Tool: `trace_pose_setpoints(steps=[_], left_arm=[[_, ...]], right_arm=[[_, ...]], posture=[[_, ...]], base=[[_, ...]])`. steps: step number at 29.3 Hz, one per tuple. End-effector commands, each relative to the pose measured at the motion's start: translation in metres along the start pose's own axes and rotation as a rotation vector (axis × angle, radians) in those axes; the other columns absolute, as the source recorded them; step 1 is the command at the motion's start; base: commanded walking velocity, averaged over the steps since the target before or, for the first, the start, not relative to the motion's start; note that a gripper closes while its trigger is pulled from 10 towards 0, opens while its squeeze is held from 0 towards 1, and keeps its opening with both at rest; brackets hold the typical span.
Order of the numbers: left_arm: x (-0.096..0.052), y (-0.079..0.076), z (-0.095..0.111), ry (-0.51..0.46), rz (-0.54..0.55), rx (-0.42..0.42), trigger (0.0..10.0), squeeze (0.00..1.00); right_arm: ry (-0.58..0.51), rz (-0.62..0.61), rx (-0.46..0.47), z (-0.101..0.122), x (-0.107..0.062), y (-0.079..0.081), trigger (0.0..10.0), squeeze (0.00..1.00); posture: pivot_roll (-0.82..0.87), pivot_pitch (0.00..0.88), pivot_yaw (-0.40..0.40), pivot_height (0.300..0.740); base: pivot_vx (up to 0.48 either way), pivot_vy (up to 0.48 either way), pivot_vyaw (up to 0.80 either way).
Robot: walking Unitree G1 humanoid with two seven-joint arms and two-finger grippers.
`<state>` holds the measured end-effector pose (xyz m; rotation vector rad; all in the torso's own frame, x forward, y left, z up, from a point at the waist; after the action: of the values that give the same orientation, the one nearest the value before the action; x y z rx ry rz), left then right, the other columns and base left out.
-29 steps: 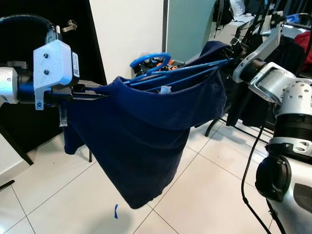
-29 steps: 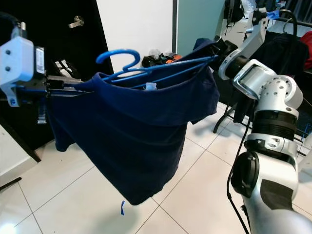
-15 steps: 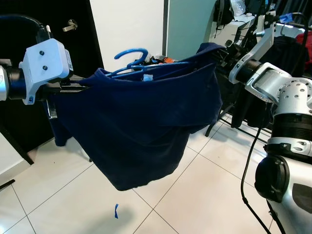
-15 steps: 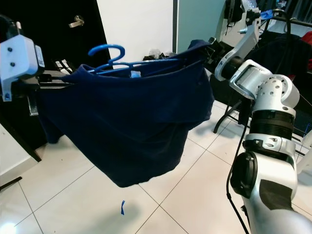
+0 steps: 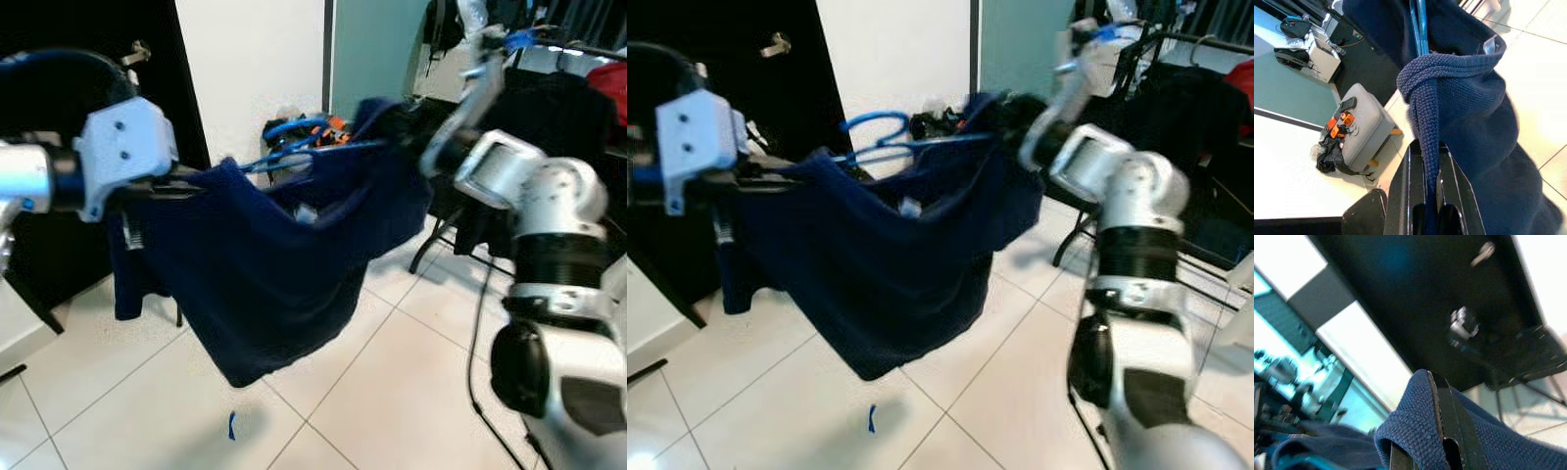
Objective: Hang hanger
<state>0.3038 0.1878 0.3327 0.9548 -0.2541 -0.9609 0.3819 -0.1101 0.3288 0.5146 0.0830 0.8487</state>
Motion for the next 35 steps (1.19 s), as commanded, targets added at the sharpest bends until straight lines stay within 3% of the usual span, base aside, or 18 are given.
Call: trace_pose_setpoints(steps=[1,9,15,17,22,25,27,35], left_arm=[[0.002,-0.002,0.007,-0.048,-0.013,0.008,0.0,0.0],[-0.015,0.002,0.002,0.014,-0.073,0.052,0.0,0.0],[-0.018,0.004,-0.001,0.038,-0.064,0.057,0.0,0.0],[-0.018,0.006,-0.002,0.048,-0.034,0.055,0.0,0.0],[-0.018,0.008,-0.003,0.062,-0.014,0.055,0.0,0.0],[-0.02,0.01,-0.011,0.103,0.018,0.036,0.0,0.0],[-0.016,0.003,-0.013,0.101,-0.001,0.009,0.0,0.0],[0.0,-0.013,-0.005,0.028,-0.053,-0.036,0.0,0.0]], right_arm=[[0.042,0.055,-0.023,-0.007,0.005,0.012,0.0,0.0],[0.248,0.187,-0.112,-0.027,-0.001,0.031,0.0,0.0],[0.308,0.254,-0.092,-0.032,-0.005,0.043,0.0,0.0],[0.334,0.297,-0.065,-0.035,-0.005,0.054,0.0,0.0],[0.332,0.29,-0.066,-0.034,-0.005,0.054,0.0,0.0],[0.274,0.193,-0.075,-0.023,-0.003,0.04,0.0,0.0],[0.223,0.128,-0.075,-0.014,-0.003,0.029,0.0,0.0],[0.195,0.116,-0.042,-0.018,0.007,0.031,0.0,0.0]], posture=[[-0.02,0.021,0.008,0.74],[-0.02,0.031,0.001,0.74],[-0.03,0.034,-0.002,0.74],[-0.03,0.035,-0.003,0.74],[-0.03,0.036,-0.003,0.74],[-0.03,0.036,-0.003,0.74],[-0.02,0.036,-0.003,0.74],[-0.02,0.033,-0.005,0.74]], base=[[0.0,0.0,0.0],[0.0,0.0,0.0],[0.0,0.0,0.0],[0.0,0.0,0.0],[0.0,0.0,0.0],[0.0,0.0,0.0],[0.0,0.0,0.0],[0.0,0.0,0.0]])
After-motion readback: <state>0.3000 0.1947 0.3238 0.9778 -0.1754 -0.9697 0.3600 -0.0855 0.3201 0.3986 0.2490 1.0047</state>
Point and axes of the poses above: a point about 5 cm out from each wrist's last joint towards the gripper, its own x axis pointing out of the wrist towards the gripper, its own z axis along the axis of the wrist's last joint, y = z × x, the point moved 2 cm from there along x, pointing out of the wrist towards the gripper
